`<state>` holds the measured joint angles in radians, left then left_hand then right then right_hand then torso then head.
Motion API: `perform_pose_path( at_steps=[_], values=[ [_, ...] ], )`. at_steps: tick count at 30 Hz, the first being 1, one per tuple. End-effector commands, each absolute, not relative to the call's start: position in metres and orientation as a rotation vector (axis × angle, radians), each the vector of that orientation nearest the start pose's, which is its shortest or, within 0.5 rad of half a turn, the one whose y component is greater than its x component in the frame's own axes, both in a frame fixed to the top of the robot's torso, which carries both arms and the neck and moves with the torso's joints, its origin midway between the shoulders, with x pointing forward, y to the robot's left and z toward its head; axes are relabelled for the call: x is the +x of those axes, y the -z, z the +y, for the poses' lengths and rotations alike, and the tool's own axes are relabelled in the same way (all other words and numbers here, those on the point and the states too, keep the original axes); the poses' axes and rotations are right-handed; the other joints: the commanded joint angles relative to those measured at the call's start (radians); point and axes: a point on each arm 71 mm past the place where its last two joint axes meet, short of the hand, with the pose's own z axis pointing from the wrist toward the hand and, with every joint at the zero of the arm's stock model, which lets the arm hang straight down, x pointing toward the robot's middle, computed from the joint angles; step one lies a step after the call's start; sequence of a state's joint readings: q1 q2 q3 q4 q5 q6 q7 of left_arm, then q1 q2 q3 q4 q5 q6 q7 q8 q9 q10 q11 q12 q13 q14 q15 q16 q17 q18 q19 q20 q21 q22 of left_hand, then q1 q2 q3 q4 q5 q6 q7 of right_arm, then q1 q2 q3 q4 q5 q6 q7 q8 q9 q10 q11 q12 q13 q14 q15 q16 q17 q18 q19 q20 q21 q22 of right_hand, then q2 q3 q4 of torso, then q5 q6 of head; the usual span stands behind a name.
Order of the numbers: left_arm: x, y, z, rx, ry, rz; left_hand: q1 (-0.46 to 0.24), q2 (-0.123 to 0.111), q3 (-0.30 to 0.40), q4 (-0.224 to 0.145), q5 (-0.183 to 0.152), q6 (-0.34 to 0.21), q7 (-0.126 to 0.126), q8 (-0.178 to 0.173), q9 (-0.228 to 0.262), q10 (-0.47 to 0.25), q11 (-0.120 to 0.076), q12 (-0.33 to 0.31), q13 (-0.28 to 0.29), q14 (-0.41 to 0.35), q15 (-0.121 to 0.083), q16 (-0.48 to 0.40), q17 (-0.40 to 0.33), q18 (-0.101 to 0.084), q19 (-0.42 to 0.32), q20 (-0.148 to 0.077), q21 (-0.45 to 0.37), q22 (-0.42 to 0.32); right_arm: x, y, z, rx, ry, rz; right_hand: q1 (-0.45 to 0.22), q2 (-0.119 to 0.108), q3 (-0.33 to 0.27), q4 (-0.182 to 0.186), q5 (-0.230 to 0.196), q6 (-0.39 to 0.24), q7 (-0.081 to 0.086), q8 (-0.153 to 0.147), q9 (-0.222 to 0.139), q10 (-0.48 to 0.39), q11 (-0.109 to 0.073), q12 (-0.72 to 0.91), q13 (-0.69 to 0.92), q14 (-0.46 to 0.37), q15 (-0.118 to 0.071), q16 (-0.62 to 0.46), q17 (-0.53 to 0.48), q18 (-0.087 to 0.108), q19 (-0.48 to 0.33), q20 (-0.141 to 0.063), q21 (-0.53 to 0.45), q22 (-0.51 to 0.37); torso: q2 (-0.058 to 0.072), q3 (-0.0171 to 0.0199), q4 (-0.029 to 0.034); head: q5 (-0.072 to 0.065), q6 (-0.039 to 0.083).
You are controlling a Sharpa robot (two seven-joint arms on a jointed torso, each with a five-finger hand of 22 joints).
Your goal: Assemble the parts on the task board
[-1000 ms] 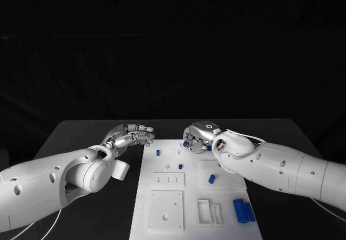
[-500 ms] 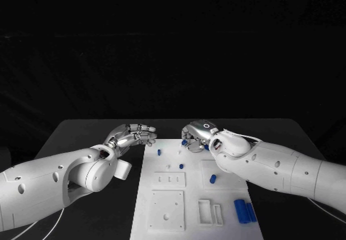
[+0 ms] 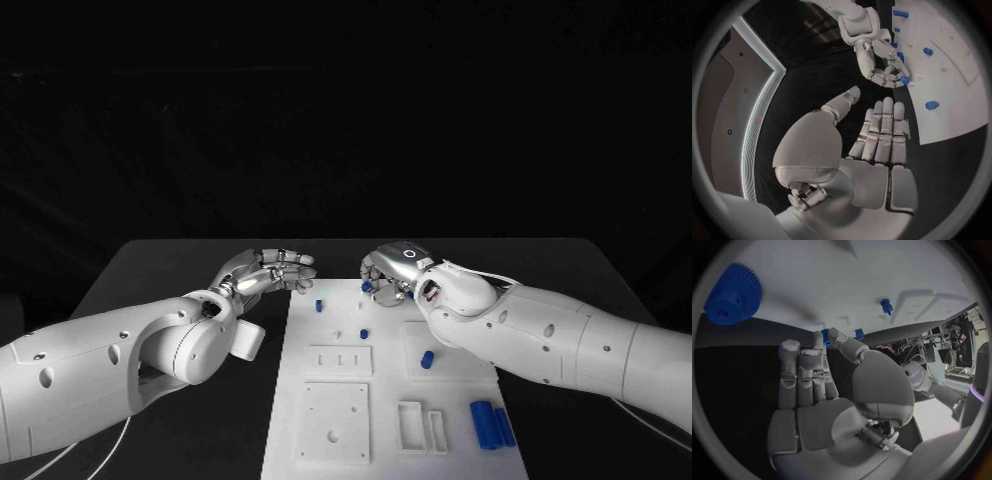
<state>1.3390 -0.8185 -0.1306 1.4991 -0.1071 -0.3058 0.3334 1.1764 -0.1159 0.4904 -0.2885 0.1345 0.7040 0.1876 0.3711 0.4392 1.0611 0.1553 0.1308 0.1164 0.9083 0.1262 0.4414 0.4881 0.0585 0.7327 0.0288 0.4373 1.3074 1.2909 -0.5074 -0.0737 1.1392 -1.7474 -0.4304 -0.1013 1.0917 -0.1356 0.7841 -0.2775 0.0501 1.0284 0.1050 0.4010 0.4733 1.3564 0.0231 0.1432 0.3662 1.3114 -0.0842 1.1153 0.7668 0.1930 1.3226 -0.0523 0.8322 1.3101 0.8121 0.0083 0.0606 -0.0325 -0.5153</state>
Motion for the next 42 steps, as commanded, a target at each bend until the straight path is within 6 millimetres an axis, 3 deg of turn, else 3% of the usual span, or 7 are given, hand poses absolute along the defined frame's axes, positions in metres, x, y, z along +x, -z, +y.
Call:
perform_pose_path(
  at_steps=[1, 8, 31, 39, 42],
  values=[
    [0.5051, 0.1436, 0.1995, -0.905, 1.502, 1.497, -0.002, -0.004, 0.007, 0.001, 0.002, 0.000, 0.021, -0.006, -0.001, 0.002, 0.004, -0.005, -0.001, -0.002, 0.004, -0.005, 0.001, 0.016, -0.007, 0.001, 0.005, 0.018, 0.5569, 0.1564, -0.1308, -0.433, -0.439, 1.389, 0.004, 0.000, 0.007, -0.001, 0.000, 0.017, -0.010, 0.006, 0.099, -0.006, -0.001, -0.006, -0.001, 0.001, -0.006, 0.003, -0.002, 0.069, 0.002, -0.008, 0.006, 0.016, 0.002, -0.0004, 0.0020, 0.000, 0.001],
    [0.5053, 0.1422, 0.2003, -0.904, 1.502, 1.494, -0.002, -0.004, 0.008, 0.001, 0.002, 0.000, 0.022, -0.006, -0.001, 0.002, 0.004, -0.005, -0.001, -0.002, 0.005, -0.005, 0.001, 0.016, -0.007, 0.001, 0.005, 0.018, 0.5559, 0.1565, -0.1281, -0.435, -0.445, 1.388, 0.004, 0.000, 0.008, -0.001, 0.000, 0.017, -0.010, 0.006, 0.100, -0.007, -0.001, -0.006, 0.000, 0.001, -0.006, 0.003, -0.002, 0.069, 0.002, -0.008, 0.006, 0.016, 0.003, 0.0010, -0.0010, 0.002, -0.002],
    [0.5060, 0.1411, 0.1991, -0.901, 1.503, 1.494, -0.001, -0.005, 0.009, 0.001, 0.002, 0.000, 0.022, -0.007, -0.002, 0.003, 0.004, -0.006, -0.001, -0.002, 0.005, -0.006, 0.002, 0.016, -0.007, 0.001, 0.006, 0.019, 0.5579, 0.1595, -0.1230, -0.424, -0.450, 1.409, 0.001, -0.003, 0.011, -0.002, 0.000, 0.011, -0.008, 0.000, 0.104, -0.015, 0.001, -0.012, 0.006, -0.002, -0.004, 0.001, -0.005, 0.069, -0.002, -0.008, 0.006, 0.015, 0.005, 0.0014, -0.0011, 0.004, 0.000],
    [0.5065, 0.1411, 0.1996, -0.902, 1.501, 1.494, -0.002, -0.005, 0.009, 0.001, 0.002, 0.000, 0.022, -0.007, -0.002, 0.003, 0.004, -0.007, -0.001, -0.002, 0.005, -0.006, 0.002, 0.016, -0.007, 0.001, 0.006, 0.019, 0.5599, 0.1602, -0.1249, -0.396, -0.462, 1.421, -0.004, -0.033, 0.008, -0.004, 0.003, -0.049, 0.018, -0.047, 0.093, -0.081, 0.027, -0.059, -0.003, -0.006, 0.022, -0.003, -0.013, 0.069, -0.009, -0.007, 0.005, 0.013, 0.006, 0.0017, -0.0016, 0.004, 0.000],
    [0.5065, 0.1411, 0.1995, -0.902, 1.501, 1.495, -0.002, -0.006, 0.009, 0.001, 0.002, 0.000, 0.022, -0.007, -0.002, 0.002, 0.004, -0.007, -0.001, -0.002, 0.005, -0.007, 0.002, 0.016, -0.008, 0.001, 0.006, 0.019, 0.5605, 0.1599, -0.1264, -0.383, -0.468, 1.417, -0.012, -0.051, -0.008, -0.003, 0.006, -0.094, 0.039, -0.080, 0.078, -0.135, 0.047, -0.082, -0.021, -0.008, 0.041, -0.006, -0.017, 0.069, -0.013, -0.005, 0.001, 0.011, 0.006, 0.0019, -0.0017, 0.004, 0.000]
  ],
)
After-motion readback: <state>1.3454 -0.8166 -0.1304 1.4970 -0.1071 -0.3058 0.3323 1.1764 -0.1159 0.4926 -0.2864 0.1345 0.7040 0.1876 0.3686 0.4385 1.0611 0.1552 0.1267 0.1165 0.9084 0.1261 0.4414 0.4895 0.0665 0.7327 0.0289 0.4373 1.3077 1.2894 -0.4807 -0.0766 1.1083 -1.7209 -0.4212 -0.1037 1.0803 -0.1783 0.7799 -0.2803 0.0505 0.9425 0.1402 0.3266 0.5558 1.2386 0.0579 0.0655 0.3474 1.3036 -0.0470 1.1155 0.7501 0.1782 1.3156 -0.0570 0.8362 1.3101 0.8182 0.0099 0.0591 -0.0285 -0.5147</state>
